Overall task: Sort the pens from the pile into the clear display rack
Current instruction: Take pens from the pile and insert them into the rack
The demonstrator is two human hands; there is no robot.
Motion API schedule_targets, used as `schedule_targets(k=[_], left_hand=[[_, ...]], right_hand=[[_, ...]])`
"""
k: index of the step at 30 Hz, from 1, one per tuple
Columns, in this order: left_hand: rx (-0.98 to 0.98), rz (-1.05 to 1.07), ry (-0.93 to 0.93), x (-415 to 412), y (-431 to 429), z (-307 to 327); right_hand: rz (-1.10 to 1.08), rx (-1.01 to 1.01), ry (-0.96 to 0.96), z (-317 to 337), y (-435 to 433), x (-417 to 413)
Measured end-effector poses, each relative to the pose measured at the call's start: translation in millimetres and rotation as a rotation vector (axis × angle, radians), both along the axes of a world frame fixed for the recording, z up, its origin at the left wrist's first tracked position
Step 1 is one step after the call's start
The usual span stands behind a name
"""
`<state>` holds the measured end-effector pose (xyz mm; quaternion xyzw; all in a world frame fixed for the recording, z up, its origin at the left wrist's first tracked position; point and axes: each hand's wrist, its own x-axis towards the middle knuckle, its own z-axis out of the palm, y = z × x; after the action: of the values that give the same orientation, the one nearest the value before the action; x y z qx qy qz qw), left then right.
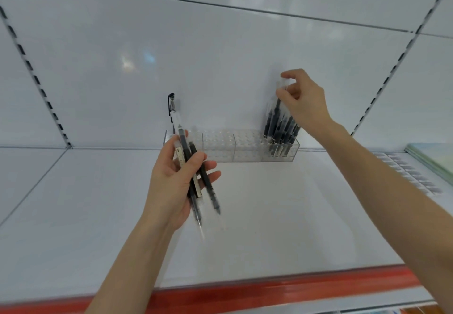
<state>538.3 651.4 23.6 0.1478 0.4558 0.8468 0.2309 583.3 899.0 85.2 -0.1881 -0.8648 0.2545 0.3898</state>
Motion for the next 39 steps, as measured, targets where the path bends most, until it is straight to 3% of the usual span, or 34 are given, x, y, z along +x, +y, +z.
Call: schedule_targets(k=[7, 20, 26, 31, 33, 36, 39], left_hand=[[0.02, -0.008, -0.006, -0.4, 3.0, -2.2], [-0.001, 0.004, -0.022, -2.9, 7.3, -5.4], [0.004, 0.012, -0.027, -3.5, 9.1, -1.8], [0.04, 0.053, -0.058, -5.4, 10.5, 2.9], [0.061, 0.067, -0.064, -5.6, 10.3, 5.7], [0.105, 0.119, -0.077, -6.1, 10.3, 9.1], [0.134, 0.182, -0.068, -5.8, 12.0, 11.4]], right_hand=[[-0.03, 0.002, 0.087, -0.2, 2.0, -2.4], [-0.037, -0.01, 0.006, -5.0, 5.0, -0.7], [-0.06, 0.276, -0.222, -15.8, 7.9, -4.4], [-0.077, 0.357, -0.306, -11.4, 11.0, -3.7], [-0.059, 0.369, -0.237, -8.5, -1.0, 2.5], [0.013, 0.101, -0.034, 0.2, -41.2, 19.3], [0.293, -0.342, -0.171, -0.3, -88.1, 41.1]])
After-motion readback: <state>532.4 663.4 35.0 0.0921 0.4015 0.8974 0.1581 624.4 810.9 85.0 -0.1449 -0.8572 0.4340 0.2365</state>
